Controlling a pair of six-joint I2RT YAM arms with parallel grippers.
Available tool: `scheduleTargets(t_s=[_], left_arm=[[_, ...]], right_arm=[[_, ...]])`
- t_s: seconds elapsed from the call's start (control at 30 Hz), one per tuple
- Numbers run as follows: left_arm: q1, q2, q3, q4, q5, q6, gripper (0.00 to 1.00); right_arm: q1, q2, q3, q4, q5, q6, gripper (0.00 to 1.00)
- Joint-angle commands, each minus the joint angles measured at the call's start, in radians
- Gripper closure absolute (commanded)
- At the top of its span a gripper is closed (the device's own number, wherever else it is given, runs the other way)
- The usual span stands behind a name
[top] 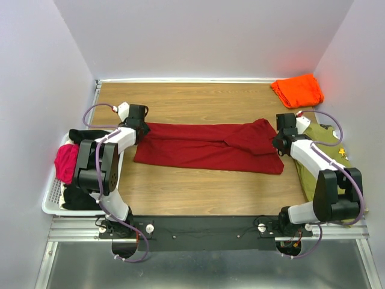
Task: Fold and stack the t-shirts
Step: Fold the other side of the tshirt into a rectangle
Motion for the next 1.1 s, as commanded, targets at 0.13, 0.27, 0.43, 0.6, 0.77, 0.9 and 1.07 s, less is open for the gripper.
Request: scheduleTargets(t_s=[0.13,0.27,0.43,0.6,0.77,0.9,1.07], left_arm=[[-0.096,-0.115,0.003,0.001,-0.091,0.011,0.42],[-0.136,-0.131,-0.021,0.031,-0.019,0.044,0.43],[-0.187,-0.101,-0.035,0.097,0.091,0.094,0.47],[-0.219,-0.055,-0.046,0.16,0.18,0.12,0.49],[-0.225,-0.024,-0.029,0.176,0.225,0.134,0.5],[-0.228,-0.015,-0.024,0.176,0.228,0.137,0.5],[-0.228,-0.009,-0.021,0.174,0.225,0.143,0.51]], right_arm=[[0.027,-0.086,-0.015,0.024,-0.017,-0.036,0.77],[0.087,-0.082,-0.032,0.064,-0.132,-0.045,0.77],[0.205,-0.028,-0.044,0.096,-0.177,-0.012,0.78],[0.279,0.013,-0.081,0.17,-0.22,0.005,0.67],[0.286,0.058,-0.075,0.21,-0.243,-0.007,0.42],[0.294,0.101,-0.057,0.219,-0.252,-0.009,0.41],[0.3,0.156,-0.032,0.22,-0.231,-0.01,0.43]])
